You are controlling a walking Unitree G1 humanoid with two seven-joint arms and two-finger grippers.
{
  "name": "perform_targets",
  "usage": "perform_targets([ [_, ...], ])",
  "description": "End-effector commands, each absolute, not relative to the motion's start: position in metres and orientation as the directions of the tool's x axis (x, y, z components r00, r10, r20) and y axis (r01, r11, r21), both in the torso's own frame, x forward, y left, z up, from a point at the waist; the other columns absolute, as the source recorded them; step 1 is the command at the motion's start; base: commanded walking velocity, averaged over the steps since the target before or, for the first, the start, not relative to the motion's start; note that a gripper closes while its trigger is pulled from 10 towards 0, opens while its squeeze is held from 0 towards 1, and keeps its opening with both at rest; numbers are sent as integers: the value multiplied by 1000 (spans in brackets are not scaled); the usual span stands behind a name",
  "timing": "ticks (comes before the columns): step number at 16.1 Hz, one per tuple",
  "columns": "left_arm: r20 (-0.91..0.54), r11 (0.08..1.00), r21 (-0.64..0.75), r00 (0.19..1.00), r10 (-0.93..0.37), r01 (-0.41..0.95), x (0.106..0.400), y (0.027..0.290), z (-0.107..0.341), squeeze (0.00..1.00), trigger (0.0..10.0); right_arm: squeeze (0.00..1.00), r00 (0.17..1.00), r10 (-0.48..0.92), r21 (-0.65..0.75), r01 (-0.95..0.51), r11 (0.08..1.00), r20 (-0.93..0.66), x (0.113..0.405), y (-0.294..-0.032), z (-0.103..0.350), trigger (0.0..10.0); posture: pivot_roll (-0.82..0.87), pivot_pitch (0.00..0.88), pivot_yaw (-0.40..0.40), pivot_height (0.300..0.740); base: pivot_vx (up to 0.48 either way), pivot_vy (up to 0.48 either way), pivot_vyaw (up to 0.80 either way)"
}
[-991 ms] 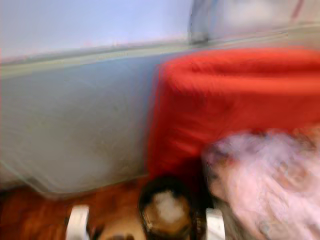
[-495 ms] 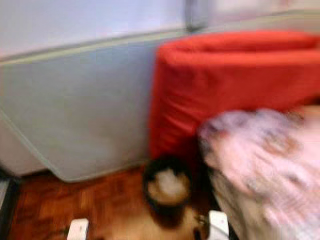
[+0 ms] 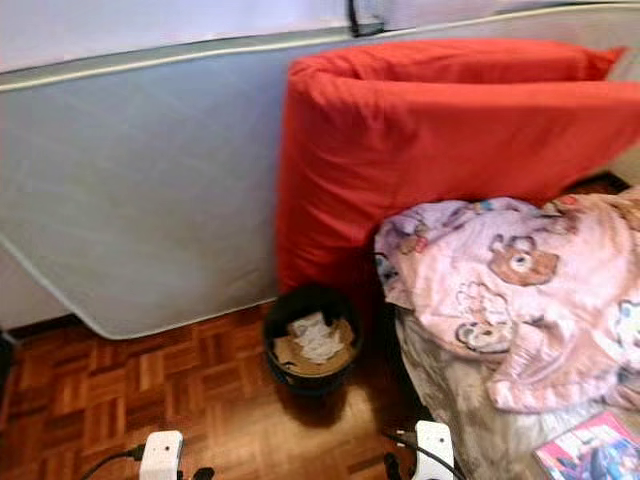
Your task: Clean up the room
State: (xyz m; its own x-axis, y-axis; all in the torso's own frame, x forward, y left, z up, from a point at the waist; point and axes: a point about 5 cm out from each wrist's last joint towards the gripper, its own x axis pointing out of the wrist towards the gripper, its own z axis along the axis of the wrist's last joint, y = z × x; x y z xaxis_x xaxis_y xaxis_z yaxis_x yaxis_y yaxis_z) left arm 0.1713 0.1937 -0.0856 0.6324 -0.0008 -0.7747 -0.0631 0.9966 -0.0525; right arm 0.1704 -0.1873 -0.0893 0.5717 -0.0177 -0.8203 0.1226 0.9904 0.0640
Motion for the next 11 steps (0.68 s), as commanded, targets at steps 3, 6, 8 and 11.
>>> perform_targets([
  [3,-797,996,-43,604,10,-73,161,202,-89,0,10000,0,550,-14,66,125,990,-835,166,-184,-92,10000,49,110,-28,740,0,0,0],
  [6,-801,996,-36,599,16,-76,158,204,-90,0,10000,0,542,-4,71,119,990,-840,164,-184,-93,10000,54,104,-31,740,0,0,-681],
  [8,-803,997,-37,596,11,-69,157,203,-90,0,10000,0,537,1,69,107,992,-844,163,-184,-93,10000,56,102,-32,740,0,0,-775],
  [11,-801,999,-6,598,16,-34,159,203,-90,0,10000,0,535,2,70,107,992,-845,163,-183,-93,10000,55,92,-27,740,0,-201,-775],
])
